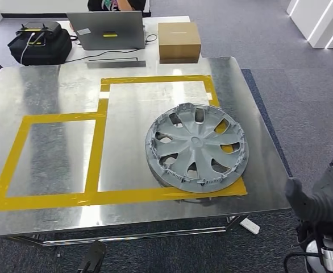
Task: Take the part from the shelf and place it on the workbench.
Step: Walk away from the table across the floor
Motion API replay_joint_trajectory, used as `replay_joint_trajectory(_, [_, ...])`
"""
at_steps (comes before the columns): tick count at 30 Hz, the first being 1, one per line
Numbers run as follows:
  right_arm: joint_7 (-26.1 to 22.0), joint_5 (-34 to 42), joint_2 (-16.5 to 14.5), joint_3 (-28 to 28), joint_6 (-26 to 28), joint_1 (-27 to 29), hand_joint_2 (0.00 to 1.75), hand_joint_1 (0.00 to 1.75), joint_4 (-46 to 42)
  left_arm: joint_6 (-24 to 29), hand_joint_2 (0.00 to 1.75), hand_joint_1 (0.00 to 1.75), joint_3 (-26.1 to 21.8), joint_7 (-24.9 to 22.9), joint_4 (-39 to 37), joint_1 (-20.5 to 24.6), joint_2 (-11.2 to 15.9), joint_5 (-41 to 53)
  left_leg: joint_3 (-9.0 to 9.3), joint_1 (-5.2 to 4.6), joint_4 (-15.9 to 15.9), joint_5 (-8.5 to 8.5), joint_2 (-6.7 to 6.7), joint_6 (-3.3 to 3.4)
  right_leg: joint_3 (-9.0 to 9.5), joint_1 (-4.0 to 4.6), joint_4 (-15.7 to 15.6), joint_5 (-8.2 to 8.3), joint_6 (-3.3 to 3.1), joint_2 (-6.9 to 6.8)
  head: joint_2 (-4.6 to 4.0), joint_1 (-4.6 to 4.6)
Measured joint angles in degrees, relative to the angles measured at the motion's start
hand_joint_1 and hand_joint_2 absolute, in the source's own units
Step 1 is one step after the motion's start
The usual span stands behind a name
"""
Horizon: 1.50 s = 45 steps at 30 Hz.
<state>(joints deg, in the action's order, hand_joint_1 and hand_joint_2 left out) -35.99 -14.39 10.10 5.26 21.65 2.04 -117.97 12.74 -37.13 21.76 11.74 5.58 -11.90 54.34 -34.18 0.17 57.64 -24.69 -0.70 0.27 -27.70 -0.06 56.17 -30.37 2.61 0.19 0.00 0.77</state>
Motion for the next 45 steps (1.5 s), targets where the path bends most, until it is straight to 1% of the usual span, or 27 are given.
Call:
replay_joint_trajectory(4, [-0.1, 1.7, 0.0, -1.9, -1.0, 1.5, 0.00, 0.00, -1.6, 0.0, 0.00, 0.00, -0.7, -1.2, 0.0, 0.0, 0.2, -0.7, 0.03, -0.32, 0.1, -0.19, 0.01, 0.81, 0.15, -0.36, -0.4, 0.15, 0.64, 0.03, 0.00, 0.06])
replay_joint_trajectory(6, [-0.2, 3.0, 0.0, -3.3, -2.1, 2.5, 0.00, 0.00, -1.8, 0.0, 0.00, 0.00, -1.1, -1.6, 0.0, 0.1, 0.3, -1.2, 0.49, -0.06, -0.9, 0.28, 0.06, 1.20, 0.10, -0.42, 0.1, -0.38, 0.88, 0.05, 0.00, 0.01])
replay_joint_trajectory(8, [-0.4, 3.7, 0.0, -5.0, -2.8, 3.6, 0.00, 0.00, -1.8, 0.2, 0.00, 0.00, -1.5, -1.8, 0.0, 0.3, 0.4, -1.5, 0.96, 0.20, -1.8, 0.67, 0.13, 1.51, -1.90, -0.48, 4.4, -2.94, 1.12, 0.07, 0.00, -0.12])
replay_joint_trajectory(10, [-0.7, 3.9, 0.0, -6.5, -3.2, 4.7, 0.00, 0.00, -1.8, 0.2, 0.00, 0.00, -1.8, -1.9, 0.0, 0.4, 0.4, -1.6, 0.98, 0.17, -1.8, 0.69, 0.15, 1.59, -6.24, -0.59, 12.3, -6.28, 1.47, 0.08, 0.00, -0.22])
replay_joint_trajectory(11, [-0.8, 4.0, 0.0, -7.0, -3.2, 5.1, 0.00, 0.00, -1.8, 0.2, 0.00, 0.00, -1.9, -2.0, 0.0, 0.4, 0.4, -1.6, 0.98, 0.18, -1.8, 0.67, 0.15, 1.56, -8.14, -0.69, 15.4, -6.91, 1.64, 0.07, 0.00, -0.24])
replay_joint_trajectory(12, [-0.9, 4.0, 0.0, -7.5, -3.3, 5.5, 0.00, 0.00, -1.8, 0.2, 0.00, 0.00, -2.0, -2.0, 0.0, 0.4, 0.4, -1.6, 0.98, 0.23, -1.8, 0.63, 0.14, 1.49, -9.16, -0.80, 16.4, -6.40, 1.80, 0.06, 0.00, -0.24])
replay_joint_trajectory(13, [-0.9, 4.0, 0.0, -7.8, -3.3, 5.8, 0.00, 0.00, -1.8, 0.3, 0.00, 0.00, -2.1, -2.1, 0.0, 0.4, 0.4, -1.6, 1.02, 0.33, -1.7, 0.57, 0.12, 1.35, -8.97, -0.95, 15.0, -4.68, 1.97, 0.04, 0.00, -0.24])
replay_joint_trajectory(15, [-0.9, 4.0, 0.0, -8.5, -3.4, 6.1, 0.00, 0.00, -1.9, 0.3, 0.00, 0.00, -2.1, -2.4, 0.0, 0.4, 0.4, -1.5, 1.08, 0.55, -1.4, 0.33, 0.03, 0.71, -6.07, -1.41, 7.6, -0.15, 2.51, 0.06, 0.00, -0.29])
replay_joint_trajectory(16, [-0.9, 4.0, 0.0, -8.8, -3.4, 6.2, 0.00, 0.00, -1.8, 0.4, 0.00, 0.00, -2.1, -2.6, 0.0, 0.4, 0.5, -1.5, 1.02, 0.53, -1.0, 0.19, -0.05, 0.27, -4.74, -1.59, 4.4, 1.42, 2.58, 0.25, 0.00, -0.38])
replay_joint_trajectory(18, [-1.0, 4.0, -0.1, -9.4, -3.6, 6.6, 0.00, 0.00, -1.9, 0.4, 0.00, 0.00, -2.2, -2.7, 0.0, 0.4, 0.7, -1.4, 0.75, 0.27, -0.6, 0.24, -0.20, -0.57, -3.83, -1.70, 2.2, 2.35, 1.94, 0.67, 0.00, -0.42])
replay_joint_trajectory(21, [-1.0, 4.0, -0.1, -10.1, -4.2, 7.1, 0.00, 0.00, -1.9, 0.4, 0.00, 0.00, -2.2, -3.0, 0.0, 0.3, 0.8, -1.3, 0.23, 0.27, -0.3, 0.13, -0.15, -1.39, -4.36, -1.62, 2.7, 2.89, 0.33, 0.79, 0.00, -0.30])
replay_joint_trajectory(23, [-1.0, 4.1, -0.1, -10.5, -4.7, 7.3, 0.00, 0.00, -1.9, 0.4, 0.00, 0.00, -2.2, -3.1, 0.0, 0.4, 0.8, -1.1, -1.44, 0.34, 3.4, -2.75, 0.04, -1.81, -4.81, -1.68, 2.6, 3.32, -0.47, 0.66, 0.00, -0.23])
replay_joint_trajectory(25, [-1.1, 4.1, -0.2, -10.9, -5.0, 7.6, 0.00, 0.00, -2.0, 0.4, 0.00, 0.00, -2.2, -3.1, 0.0, 0.4, 0.8, -0.9, -4.71, 0.34, 11.1, -7.12, 0.12, -1.97, -5.41, -1.59, 2.7, 3.70, -1.02, 0.45, 0.00, -0.19])
replay_joint_trajectory(26, [-1.1, 4.1, -0.3, -11.1, -5.2, 7.8, 0.00, 0.00, -2.0, 0.4, 0.00, 0.00, -2.2, -3.2, 0.0, 0.4, 0.7, -0.9, -6.05, 0.34, 14.4, -8.54, 0.12, -1.93, -5.71, -1.53, 2.7, 3.87, -1.16, 0.35, 0.00, -0.21])
replay_joint_trajectory(27, [-1.1, 4.1, -0.4, -11.3, -5.3, 8.0, 0.00, 0.00, -2.0, 0.4, 0.00, 0.00, -2.2, -3.2, 0.0, 0.3, 0.7, -0.9, -6.55, 0.34, 16.2, -8.95, 0.12, -1.84, -5.97, -1.47, 2.7, 4.03, -1.24, 0.29, 0.00, -0.20])
replay_joint_trajectory(28, [-1.1, 4.2, -0.5, -11.5, -5.3, 8.2, 0.00, 0.00, -2.0, 0.4, 0.00, 0.00, -2.2, -3.3, 0.0, 0.3, 0.7, -0.8, -5.91, 0.34, 15.6, -8.29, 0.12, -1.68, -6.17, -1.43, 2.7, 4.20, -1.21, 0.26, 0.00, -0.21])
replay_joint_trajectory(29, [-1.1, 4.2, -0.6, -11.8, -5.3, 8.4, 0.00, 0.00, -2.0, 0.4, 0.00, 0.00, -2.2, -3.3, 0.0, 0.3, 0.7, -0.8, -4.08, 0.33, 12.9, -6.78, 0.12, -1.47, -6.30, -1.41, 2.7, 4.36, -1.12, 0.27, 0.00, -0.20])
replay_joint_trajectory(31, [-1.1, 4.3, -0.7, -12.1, -5.4, 8.8, 0.00, 0.00, -2.1, 0.4, 0.00, 0.00, -2.2, -3.4, 0.0, 0.3, 0.7, -0.8, 0.88, 0.28, 4.6, -3.77, 0.12, -1.05, -6.49, -1.28, 2.8, 4.63, -0.74, 0.31, 0.00, -0.19])
replay_joint_trajectory(33, [-1.1, 4.4, -0.7, -12.4, -5.5, 9.0, 0.00, 0.00, -2.2, 0.4, 0.00, 0.00, -2.2, -3.5, 0.0, 0.5, 0.7, -0.8, 3.27, 0.17, -0.1, -2.76, 0.07, -0.80, -6.76, -1.10, 2.8, 5.00, -0.14, 0.31, 0.00, -0.25])
replay_joint_trajectory(35, [-1.1, 4.4, -0.8, -12.6, -5.5, 9.2, 0.00, 0.00, -2.3, 0.4, 0.00, 0.00, -2.2, -3.6, 0.0, 0.4, 0.6, -0.8, 3.03, 0.00, -0.5, -2.47, 0.03, -0.37, -6.92, -1.18, 2.4, 5.58, 0.67, 0.32, 0.00, -0.28])
replay_joint_trajectory(37, [-1.1, 4.4, -0.8, -12.9, -5.5, 9.4, 0.00, 0.00, -2.3, 0.4, 0.00, 0.00, -2.2, -3.6, 0.0, 0.2, 0.6, -0.8, 2.72, 0.04, -0.8, -1.83, 0.10, 0.41, -7.53, -1.37, 3.1, 4.71, 1.30, 0.27, 0.00, -0.38])
replay_joint_trajectory(39, [-1.1, 4.5, -0.9, -13.1, -5.5, 9.5, 0.00, 0.00, -2.3, 0.4, 0.00, 0.00, -2.3, -3.6, 0.0, 0.2, 0.6, -0.8, 2.26, 0.12, -0.9, -1.27, 0.22, 1.05, -9.62, -1.36, 8.2, 0.96, 1.59, 0.19, 0.00, -0.57])
replay_joint_trajectory(41, [-1.1, 4.5, -0.9, -13.2, -5.5, 9.6, 0.00, 0.00, -2.3, 0.4, 0.00, 0.00, -2.3, -3.6, 0.0, 0.2, 0.6, -0.8, 1.60, -0.07, -0.9, -0.79, 0.31, 1.39, -12.27, -1.26, 15.8, -3.12, 1.75, 0.16, 0.00, -0.63])
replay_joint_trajectory(42, [-1.1, 4.5, -0.9, -13.3, -5.5, 9.7, 0.00, 0.00, -2.2, 0.4, 0.00, 0.00, -2.3, -3.6, 0.0, 0.2, 0.5, -0.8, 1.25, -0.20, -0.9, -0.53, 0.34, 1.47, -12.79, -1.21, 18.1, -3.94, 1.75, 0.16, 0.00, -0.62])
replay_joint_trajectory(43, [-1.1, 4.6, -0.9, -13.3, -5.6, 9.7, 0.00, 0.00, -2.2, 0.4, 0.00, 0.00, -2.3, -3.6, 0.0, 0.2, 0.5, -0.8, 0.93, -0.30, -0.9, -0.27, 0.36, 1.48, -12.22, -1.15, 18.1, -3.67, 1.65, 0.16, 0.00, -0.62])
replay_joint_trajectory(44, [-1.1, 4.7, -0.9, -13.3, -5.7, 9.8, 0.00, 0.00, -2.2, 0.3, 0.00, 0.00, -2.3, -3.6, 0.0, 0.2, 0.5, -0.8, 0.69, -0.38, -0.9, -0.03, 0.35, 1.44, -10.39, -1.07, 15.7, -2.44, 1.47, 0.16, 0.00, -0.61])
replay_joint_trajectory(45, [-1.1, 4.8, -0.9, -13.4, -5.9, 9.8, 0.00, 0.00, -2.2, 0.3, 0.00, 0.00, -2.3, -3.6, 0.0, 0.2, 0.5, -0.8, 0.52, -0.42, -0.9, 0.17, 0.34, 1.35, -7.62, -0.98, 11.6, -0.85, 1.23, 0.16, 0.00, -0.62])
